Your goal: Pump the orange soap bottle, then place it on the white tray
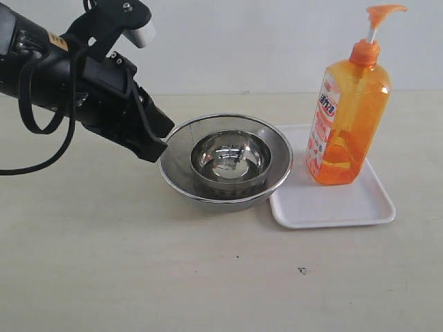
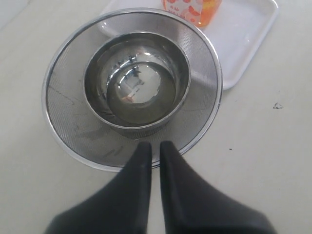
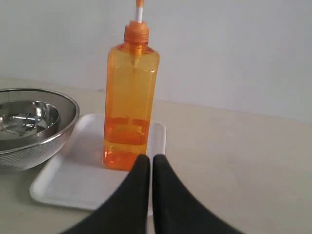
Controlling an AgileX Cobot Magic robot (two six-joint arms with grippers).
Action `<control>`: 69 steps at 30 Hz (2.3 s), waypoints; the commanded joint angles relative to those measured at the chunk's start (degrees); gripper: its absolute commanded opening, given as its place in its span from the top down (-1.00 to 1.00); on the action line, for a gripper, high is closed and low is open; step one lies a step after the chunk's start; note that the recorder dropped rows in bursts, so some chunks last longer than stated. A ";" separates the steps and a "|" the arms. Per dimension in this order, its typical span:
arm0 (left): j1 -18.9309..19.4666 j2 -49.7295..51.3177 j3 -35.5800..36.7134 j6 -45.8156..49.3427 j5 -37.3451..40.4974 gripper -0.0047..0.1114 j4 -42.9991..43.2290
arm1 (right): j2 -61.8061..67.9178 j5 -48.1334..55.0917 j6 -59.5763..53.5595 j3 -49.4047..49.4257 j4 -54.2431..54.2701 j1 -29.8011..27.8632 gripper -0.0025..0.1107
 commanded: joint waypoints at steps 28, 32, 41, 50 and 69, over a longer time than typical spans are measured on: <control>0.01 -0.47 0.24 -0.54 -0.75 0.84 0.09 | -3.64 13.67 -0.07 0.26 2.57 -7.92 0.96; 0.01 -0.47 0.24 -0.54 -0.81 0.84 0.09 | -5.94 15.55 -0.05 0.26 2.57 -9.20 0.96; 0.01 -0.47 0.24 -0.54 -1.01 0.84 -0.03 | -5.94 15.81 0.24 0.26 2.57 -9.72 0.96; 0.01 -0.47 0.24 -0.54 -1.01 0.84 -0.03 | -5.94 15.59 0.24 0.26 2.57 -9.72 0.96; 0.01 -0.50 0.24 1.28 -6.27 0.84 1.16 | -5.94 15.59 0.24 0.26 2.57 -9.72 0.96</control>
